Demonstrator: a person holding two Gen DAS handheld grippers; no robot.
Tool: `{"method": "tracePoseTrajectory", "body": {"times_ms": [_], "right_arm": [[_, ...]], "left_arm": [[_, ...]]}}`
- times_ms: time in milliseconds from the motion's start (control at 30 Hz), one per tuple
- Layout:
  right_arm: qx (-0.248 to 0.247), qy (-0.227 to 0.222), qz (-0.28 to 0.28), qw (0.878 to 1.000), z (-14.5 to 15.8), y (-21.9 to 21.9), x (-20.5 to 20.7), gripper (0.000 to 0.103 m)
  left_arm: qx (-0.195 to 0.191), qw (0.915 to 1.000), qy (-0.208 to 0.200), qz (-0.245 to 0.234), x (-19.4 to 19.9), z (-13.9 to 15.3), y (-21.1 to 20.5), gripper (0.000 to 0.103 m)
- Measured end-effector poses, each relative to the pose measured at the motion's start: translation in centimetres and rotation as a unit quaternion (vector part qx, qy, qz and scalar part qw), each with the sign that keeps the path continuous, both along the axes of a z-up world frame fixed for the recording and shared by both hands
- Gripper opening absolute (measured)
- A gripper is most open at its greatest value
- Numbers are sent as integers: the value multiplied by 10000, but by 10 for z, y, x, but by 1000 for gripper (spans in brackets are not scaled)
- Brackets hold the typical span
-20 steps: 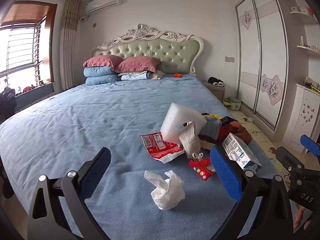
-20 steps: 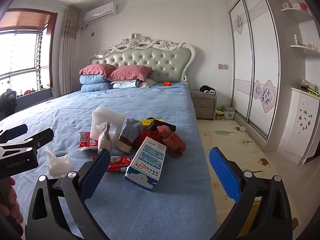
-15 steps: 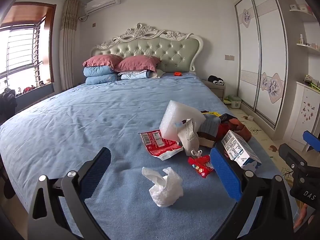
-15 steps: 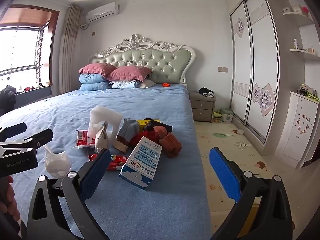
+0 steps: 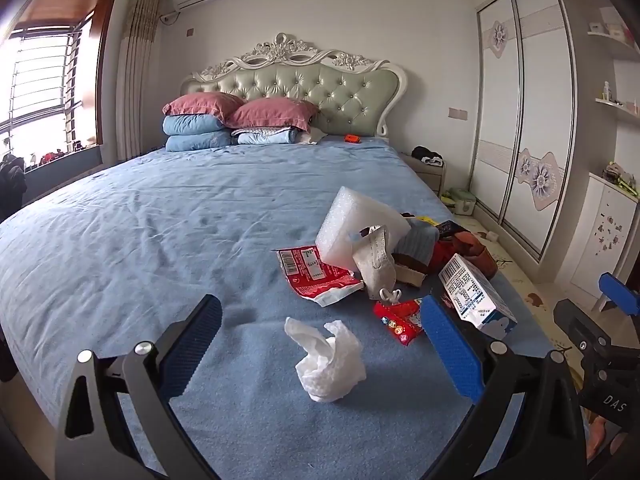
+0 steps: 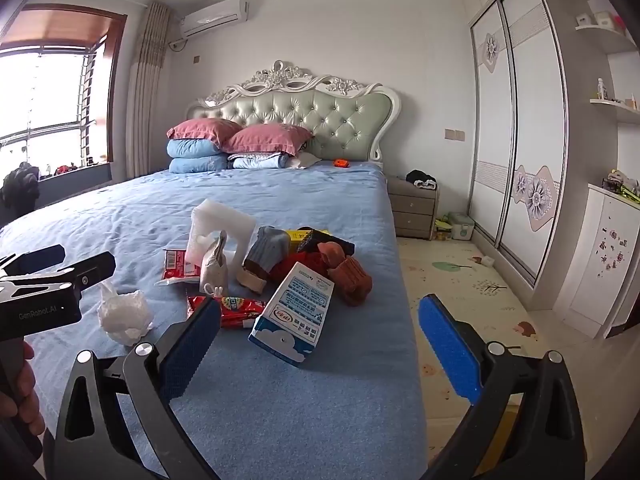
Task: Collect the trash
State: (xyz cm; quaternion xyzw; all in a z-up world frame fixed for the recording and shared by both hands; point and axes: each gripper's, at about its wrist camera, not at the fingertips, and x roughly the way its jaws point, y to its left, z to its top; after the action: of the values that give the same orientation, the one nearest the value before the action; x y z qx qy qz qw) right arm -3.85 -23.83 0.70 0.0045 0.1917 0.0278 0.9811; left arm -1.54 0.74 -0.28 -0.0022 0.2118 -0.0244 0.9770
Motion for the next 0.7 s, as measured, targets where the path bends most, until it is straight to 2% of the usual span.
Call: {"method": "tracePoseTrajectory", "body": {"times_ms": [33,67,467,700], "right_arm": [[-6,-6,0,10000,0,0,0,95],[-9,0,-16,10000,0,0,1,95],[-8,-45,-173,9998,-3,-3,2,95],[16,-53,-176,9998,-3,-4,2,95]], "left_arm": [[-2,9999,121,24,6,14,-4,99],[10,9999,143,28,6,16,-6,99],[20,9994,333,-31,10,11,-10,99],[12,9995,305,-52,11,10,-10,99]]}}
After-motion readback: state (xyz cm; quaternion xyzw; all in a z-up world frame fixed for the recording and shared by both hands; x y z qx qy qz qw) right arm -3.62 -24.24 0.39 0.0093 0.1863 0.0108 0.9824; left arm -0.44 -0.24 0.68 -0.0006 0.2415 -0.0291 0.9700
